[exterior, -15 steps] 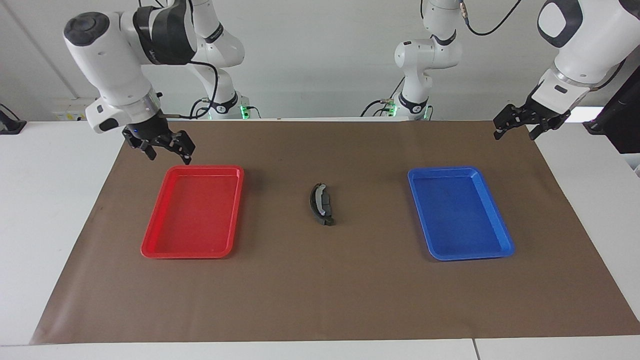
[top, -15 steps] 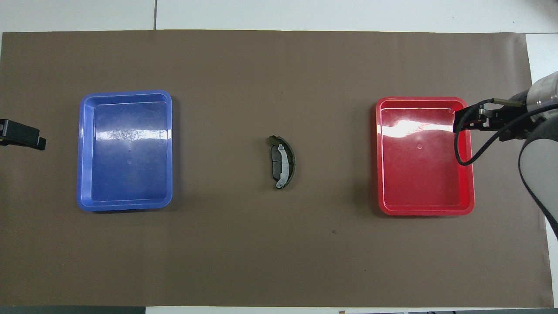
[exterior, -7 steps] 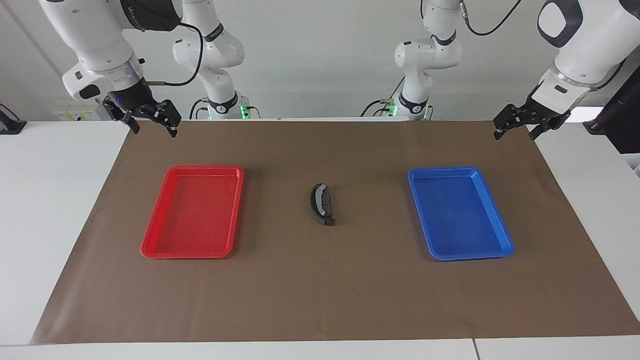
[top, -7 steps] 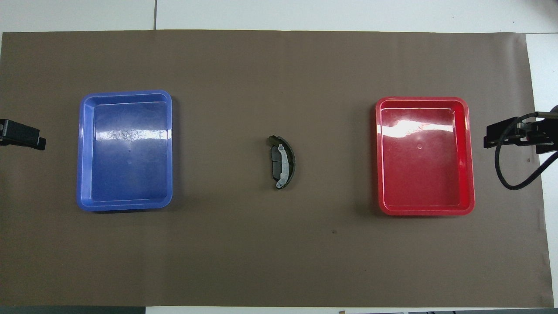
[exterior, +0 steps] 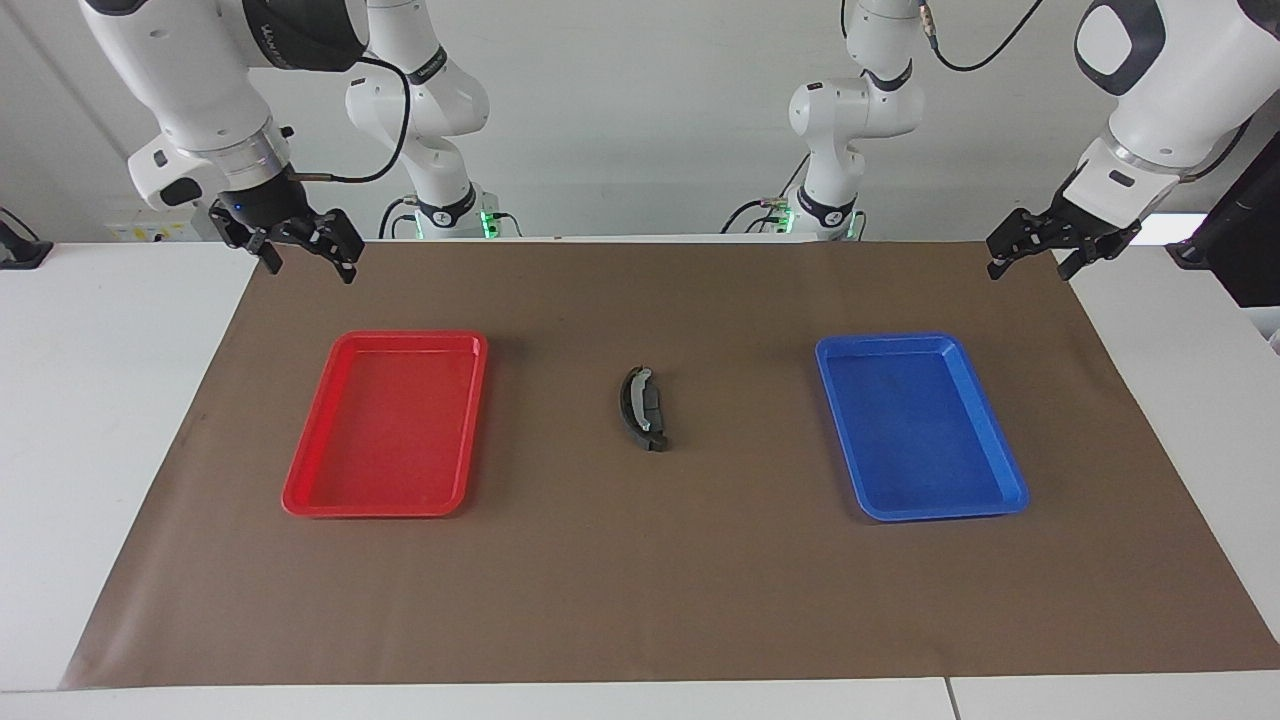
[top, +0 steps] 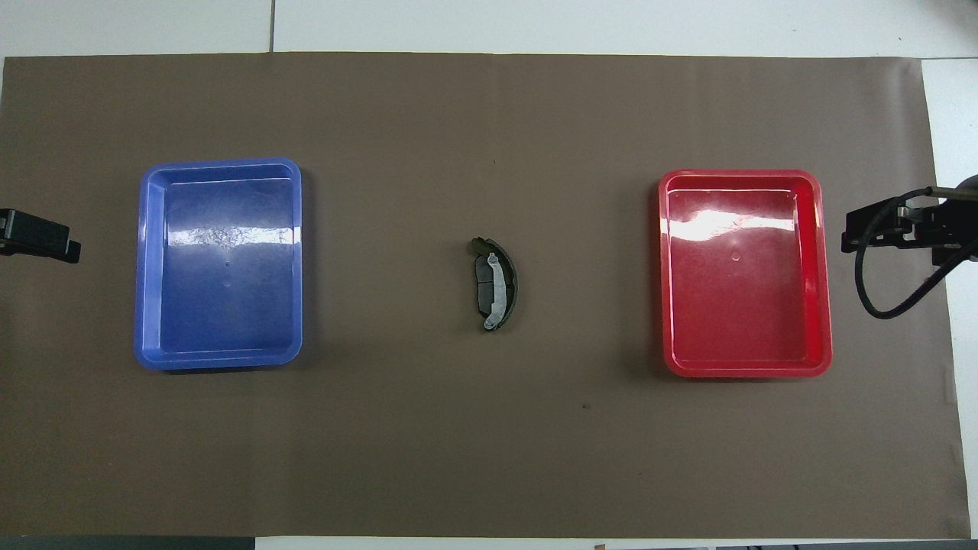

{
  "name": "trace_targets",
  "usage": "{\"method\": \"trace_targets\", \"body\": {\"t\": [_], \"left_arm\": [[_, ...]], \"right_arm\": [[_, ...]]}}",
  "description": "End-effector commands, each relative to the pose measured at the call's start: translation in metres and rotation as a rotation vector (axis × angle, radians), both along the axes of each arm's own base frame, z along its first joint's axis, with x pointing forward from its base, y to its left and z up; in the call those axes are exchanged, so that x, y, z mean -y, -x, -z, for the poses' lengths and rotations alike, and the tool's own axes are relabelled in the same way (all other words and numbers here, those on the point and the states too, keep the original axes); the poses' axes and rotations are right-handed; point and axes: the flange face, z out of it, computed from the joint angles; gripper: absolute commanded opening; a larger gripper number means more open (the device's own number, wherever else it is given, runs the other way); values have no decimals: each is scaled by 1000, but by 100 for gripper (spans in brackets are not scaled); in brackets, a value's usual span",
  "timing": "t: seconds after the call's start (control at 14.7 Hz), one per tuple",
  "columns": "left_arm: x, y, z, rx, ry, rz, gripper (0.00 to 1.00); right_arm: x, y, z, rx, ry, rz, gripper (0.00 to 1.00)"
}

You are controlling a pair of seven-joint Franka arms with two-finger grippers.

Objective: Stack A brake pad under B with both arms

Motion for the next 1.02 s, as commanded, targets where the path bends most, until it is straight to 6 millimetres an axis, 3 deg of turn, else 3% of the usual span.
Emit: {"method": "trace_targets", "body": {"t": [0.0,0.55,0.95], "left_arm": [[-3,5,-1,-7,11,-6,100],[-3,5,-1,-7,11,-6,100],[-3,5,-1,-7,11,-6,100]], "right_arm": [[2,0,-3,11,-1,20,100],[9,0,-2,7,-4,24,100],[10,-1,-16,-7,-1,-38,100]]}}
